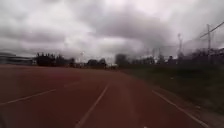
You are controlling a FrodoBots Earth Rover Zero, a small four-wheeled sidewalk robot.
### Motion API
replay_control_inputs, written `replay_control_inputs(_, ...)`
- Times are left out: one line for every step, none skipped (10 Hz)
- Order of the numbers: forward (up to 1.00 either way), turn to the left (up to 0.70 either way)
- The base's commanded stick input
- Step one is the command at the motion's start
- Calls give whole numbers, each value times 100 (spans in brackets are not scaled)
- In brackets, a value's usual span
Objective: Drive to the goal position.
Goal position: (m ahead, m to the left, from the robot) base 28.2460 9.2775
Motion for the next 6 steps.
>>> replay_control_inputs(70, 0)
replay_control_inputs(70, 0)
replay_control_inputs(70, 0)
replay_control_inputs(70, 0)
replay_control_inputs(70, 0)
replay_control_inputs(70, 0)
